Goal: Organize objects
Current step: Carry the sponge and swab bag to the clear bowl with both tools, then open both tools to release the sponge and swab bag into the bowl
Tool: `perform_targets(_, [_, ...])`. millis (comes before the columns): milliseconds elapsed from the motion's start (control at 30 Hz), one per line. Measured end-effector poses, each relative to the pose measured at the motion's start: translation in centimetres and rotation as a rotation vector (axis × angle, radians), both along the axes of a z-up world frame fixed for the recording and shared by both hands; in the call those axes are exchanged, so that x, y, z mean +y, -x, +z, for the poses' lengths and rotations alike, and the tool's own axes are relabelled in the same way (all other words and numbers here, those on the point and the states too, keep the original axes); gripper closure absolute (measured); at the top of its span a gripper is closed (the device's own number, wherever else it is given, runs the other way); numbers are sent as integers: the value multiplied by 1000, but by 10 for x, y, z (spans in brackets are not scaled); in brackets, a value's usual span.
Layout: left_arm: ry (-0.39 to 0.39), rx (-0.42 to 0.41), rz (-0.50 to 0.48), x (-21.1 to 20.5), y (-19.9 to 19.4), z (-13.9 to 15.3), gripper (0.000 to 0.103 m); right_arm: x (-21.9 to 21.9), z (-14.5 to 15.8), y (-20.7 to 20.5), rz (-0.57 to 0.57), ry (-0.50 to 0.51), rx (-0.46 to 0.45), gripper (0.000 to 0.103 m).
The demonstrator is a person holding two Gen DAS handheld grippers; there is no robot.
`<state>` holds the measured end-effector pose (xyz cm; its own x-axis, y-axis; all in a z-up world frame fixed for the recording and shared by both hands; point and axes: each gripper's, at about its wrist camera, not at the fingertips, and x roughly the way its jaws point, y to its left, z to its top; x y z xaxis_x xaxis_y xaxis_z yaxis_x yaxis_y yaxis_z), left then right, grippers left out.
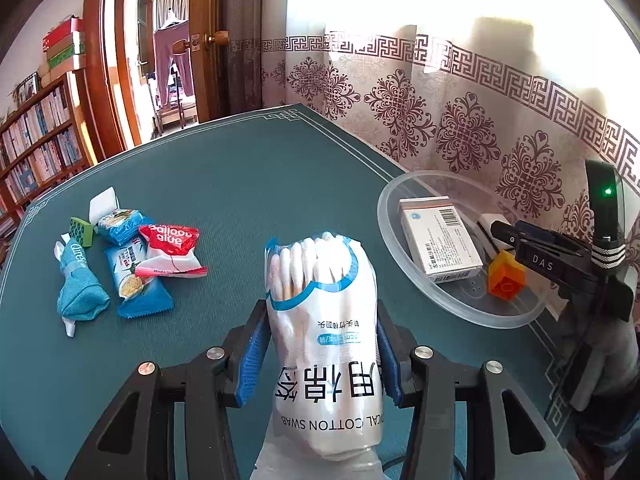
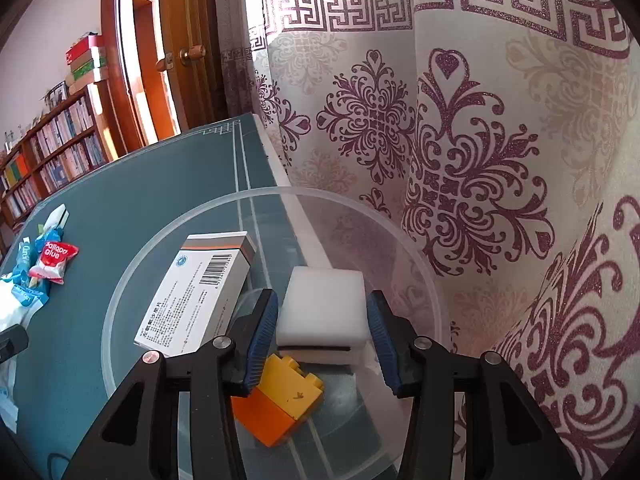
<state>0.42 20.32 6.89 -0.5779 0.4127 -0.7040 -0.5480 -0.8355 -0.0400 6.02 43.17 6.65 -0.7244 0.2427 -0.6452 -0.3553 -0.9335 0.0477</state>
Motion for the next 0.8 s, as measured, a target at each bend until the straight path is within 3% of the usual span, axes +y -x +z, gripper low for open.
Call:
perform_targets(467, [-68,-21,-126,52,10,20,52,-20,11,-44,67,-18,42,54])
perform_targets(800, [-68,-40,-205,100,17,23,52,-34,14,-76,135,-28,73,53])
